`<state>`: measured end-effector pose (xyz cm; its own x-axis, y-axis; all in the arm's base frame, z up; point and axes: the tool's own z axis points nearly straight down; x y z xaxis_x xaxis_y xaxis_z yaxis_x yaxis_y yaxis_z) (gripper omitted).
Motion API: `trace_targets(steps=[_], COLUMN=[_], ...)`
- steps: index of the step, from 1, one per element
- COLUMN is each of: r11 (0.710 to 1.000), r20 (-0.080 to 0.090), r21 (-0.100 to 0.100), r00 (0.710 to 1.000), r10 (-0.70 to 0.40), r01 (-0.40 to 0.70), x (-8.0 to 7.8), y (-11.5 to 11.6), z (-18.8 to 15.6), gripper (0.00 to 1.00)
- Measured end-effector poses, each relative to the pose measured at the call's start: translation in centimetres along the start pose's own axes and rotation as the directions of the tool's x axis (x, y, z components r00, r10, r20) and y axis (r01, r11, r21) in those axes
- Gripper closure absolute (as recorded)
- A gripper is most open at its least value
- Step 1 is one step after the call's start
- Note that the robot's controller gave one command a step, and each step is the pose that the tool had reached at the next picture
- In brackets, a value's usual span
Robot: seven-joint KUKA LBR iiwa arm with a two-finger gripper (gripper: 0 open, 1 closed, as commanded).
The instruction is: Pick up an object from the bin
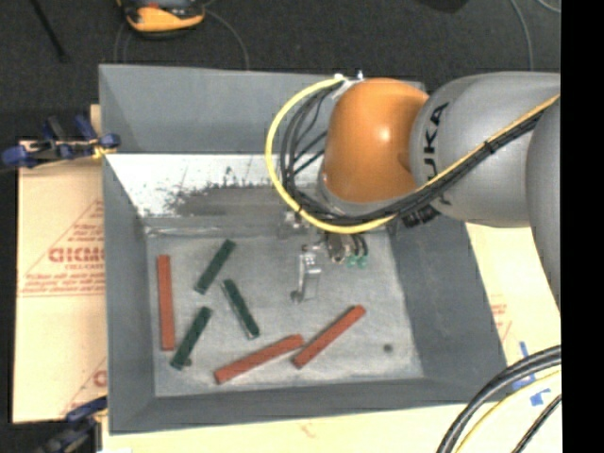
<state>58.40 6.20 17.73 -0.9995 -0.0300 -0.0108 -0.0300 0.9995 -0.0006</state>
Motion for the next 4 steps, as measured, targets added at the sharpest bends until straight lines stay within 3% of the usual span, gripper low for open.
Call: trace_targets(steps=[1,2,3,4], r11=[0.995,0.992,0.993,0.999], r20=[-0.011,-0.006,-0.008,-0.006], r21=[-0.001,0.001,-0.001,-0.001], r00=[0.995,0.992,0.993,0.999], r10=[0.1,0.124,0.115,0.044], r01=[-0.1,-0.124,-0.115,-0.044], x=[1.4,3.5,4.8,7.8], y=[-0.4,0.1,-0.9,-2.4], z=[4.0,7.2,10.4,10.4], gripper=[0.0,0.0,0.0,1.0])
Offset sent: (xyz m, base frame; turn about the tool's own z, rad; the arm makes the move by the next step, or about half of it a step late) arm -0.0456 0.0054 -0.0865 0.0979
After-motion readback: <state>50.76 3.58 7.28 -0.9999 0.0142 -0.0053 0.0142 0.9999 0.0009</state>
